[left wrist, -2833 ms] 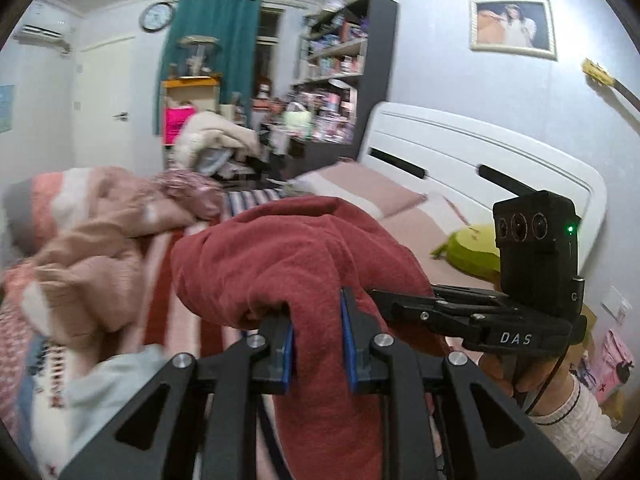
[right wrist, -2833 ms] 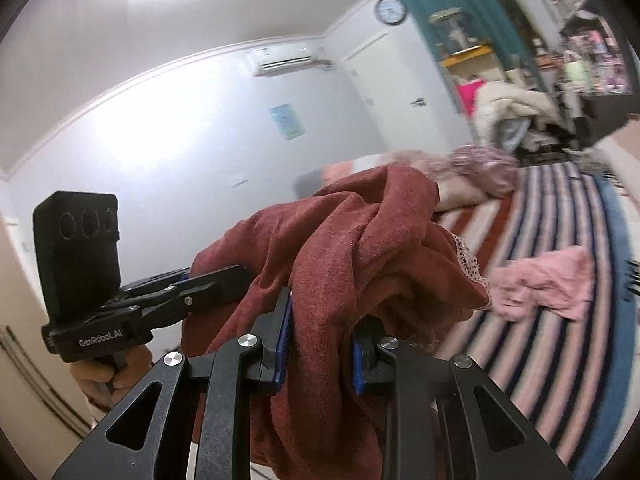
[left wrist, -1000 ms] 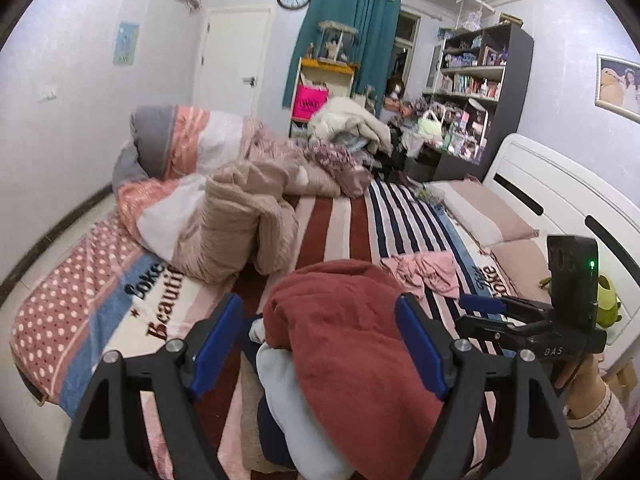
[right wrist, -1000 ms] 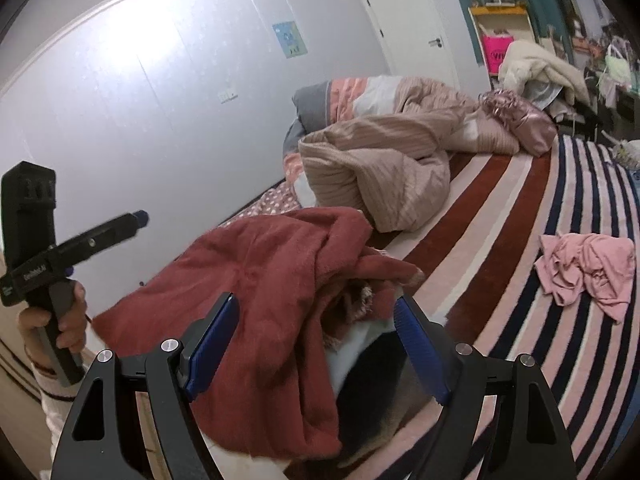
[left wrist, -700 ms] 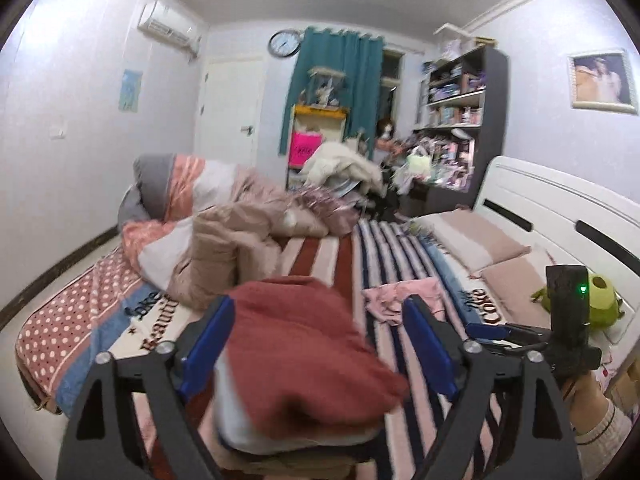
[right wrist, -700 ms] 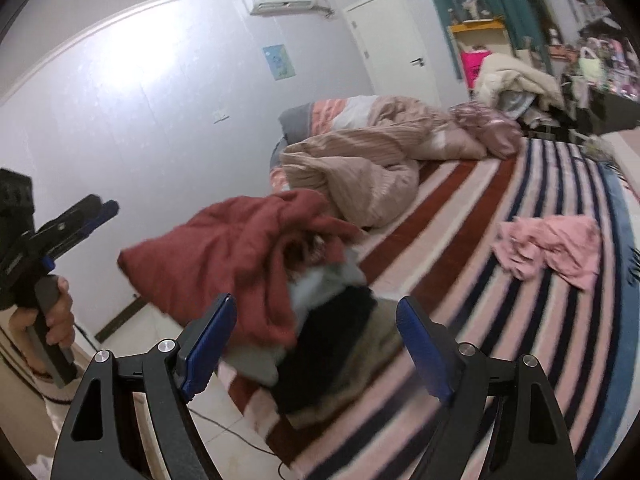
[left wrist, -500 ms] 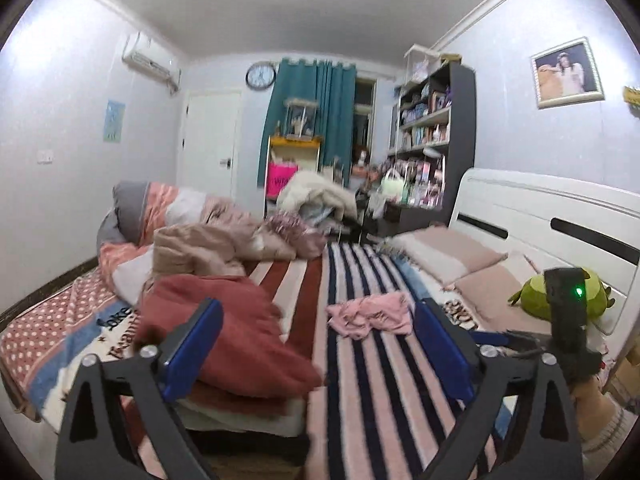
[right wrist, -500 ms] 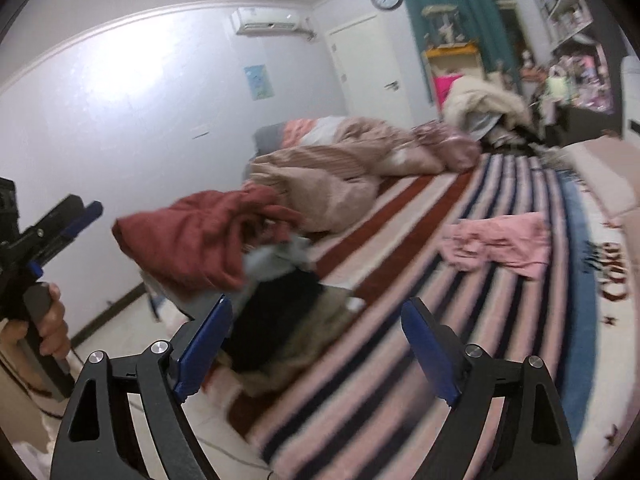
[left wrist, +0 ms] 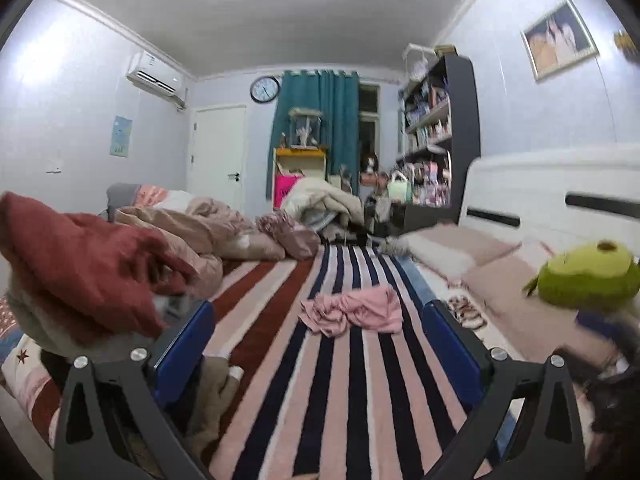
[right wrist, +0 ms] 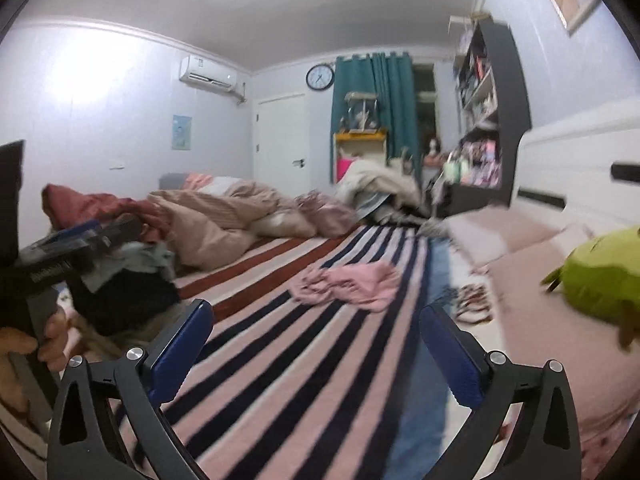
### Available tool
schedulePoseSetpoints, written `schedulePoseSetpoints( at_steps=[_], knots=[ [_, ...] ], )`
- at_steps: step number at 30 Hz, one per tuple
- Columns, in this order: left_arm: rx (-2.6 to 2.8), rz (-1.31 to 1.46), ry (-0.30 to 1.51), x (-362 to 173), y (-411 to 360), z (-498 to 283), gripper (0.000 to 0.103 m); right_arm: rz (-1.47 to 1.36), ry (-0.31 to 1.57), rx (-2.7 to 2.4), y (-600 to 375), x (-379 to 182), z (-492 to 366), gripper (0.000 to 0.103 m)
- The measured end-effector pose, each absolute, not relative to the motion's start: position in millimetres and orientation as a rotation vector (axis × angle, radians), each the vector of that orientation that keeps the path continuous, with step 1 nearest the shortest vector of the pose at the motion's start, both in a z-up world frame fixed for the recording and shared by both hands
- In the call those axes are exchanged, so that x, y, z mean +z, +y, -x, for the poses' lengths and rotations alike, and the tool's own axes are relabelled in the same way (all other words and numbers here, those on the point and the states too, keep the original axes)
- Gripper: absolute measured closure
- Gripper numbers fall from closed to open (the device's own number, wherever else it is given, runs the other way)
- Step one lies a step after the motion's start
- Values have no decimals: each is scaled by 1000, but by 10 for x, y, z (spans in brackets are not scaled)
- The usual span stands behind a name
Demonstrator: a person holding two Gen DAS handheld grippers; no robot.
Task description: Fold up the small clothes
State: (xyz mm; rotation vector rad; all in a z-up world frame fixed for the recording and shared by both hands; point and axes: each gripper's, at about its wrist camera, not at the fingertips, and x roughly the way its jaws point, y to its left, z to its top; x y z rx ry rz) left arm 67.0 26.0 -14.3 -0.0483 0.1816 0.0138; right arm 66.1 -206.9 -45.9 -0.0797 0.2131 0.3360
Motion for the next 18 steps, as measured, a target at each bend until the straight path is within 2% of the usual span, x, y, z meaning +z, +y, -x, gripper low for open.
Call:
schedulePoseSetpoints(
  at_steps=[7, 18],
  knots=[
    [-33, 47, 236, -352, 73, -936, 1, 75, 220, 324, -2205, -529, -732, 0],
    [-30, 26, 239, -378, 63, -941, 1, 103, 210, 323, -2205, -566, -617, 0]
  ],
)
